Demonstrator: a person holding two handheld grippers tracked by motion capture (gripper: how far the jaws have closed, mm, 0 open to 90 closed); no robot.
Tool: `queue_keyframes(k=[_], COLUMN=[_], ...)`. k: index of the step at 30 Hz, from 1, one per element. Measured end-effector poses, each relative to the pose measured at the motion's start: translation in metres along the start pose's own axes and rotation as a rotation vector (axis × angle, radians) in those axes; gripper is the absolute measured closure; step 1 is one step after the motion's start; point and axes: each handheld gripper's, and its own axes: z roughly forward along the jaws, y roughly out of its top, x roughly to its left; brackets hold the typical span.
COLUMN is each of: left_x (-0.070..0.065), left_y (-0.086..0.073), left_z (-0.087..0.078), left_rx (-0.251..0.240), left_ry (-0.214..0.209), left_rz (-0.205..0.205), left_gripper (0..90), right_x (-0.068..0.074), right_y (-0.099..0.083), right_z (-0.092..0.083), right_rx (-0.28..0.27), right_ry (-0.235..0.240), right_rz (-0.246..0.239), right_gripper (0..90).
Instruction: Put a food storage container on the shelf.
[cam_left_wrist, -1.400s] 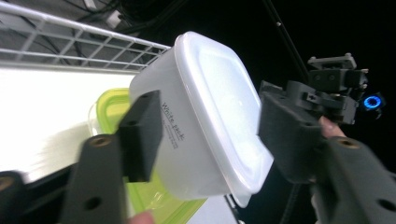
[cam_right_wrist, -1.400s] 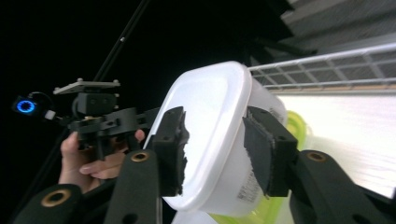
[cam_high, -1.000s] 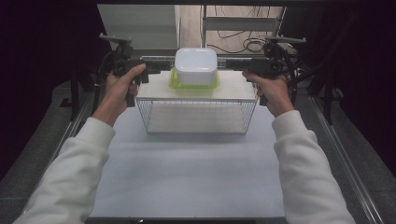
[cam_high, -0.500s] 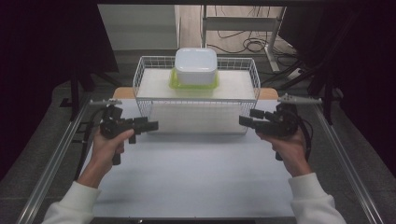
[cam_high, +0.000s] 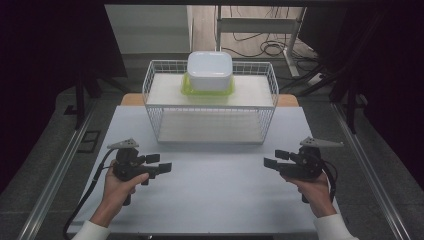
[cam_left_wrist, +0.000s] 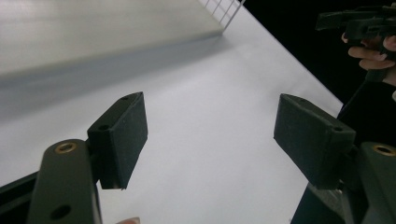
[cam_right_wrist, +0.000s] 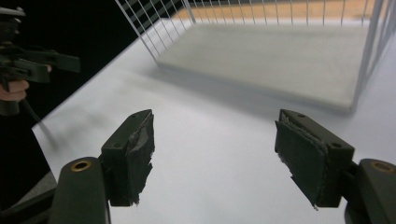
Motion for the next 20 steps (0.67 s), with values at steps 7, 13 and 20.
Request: queue_keyframes(k=[7, 13, 20], left_x=[0.004, 0.004, 0.004], left_y=[-0.018, -0.022, -0.023], left_z=[0.014, 0.012, 0.013], left_rx=[0.045, 0.048, 0.055], left_ry=[0.015, 0.041, 0.070], left_rz=[0.008, 0.001, 0.011], left_gripper=[25.8, 25.6, 24.3], right_x=[-0.004, 0.000, 0.002], right_y=[-0.031, -0.039, -0.040], right_z=[0.010, 0.016, 0.015], right_rx=[0.052, 0.094, 0.072], right_ry=[-0.019, -0.036, -0.051], right_rz=[0.017, -0.035, -0.063], right_gripper=[27.8, 24.8, 19.8])
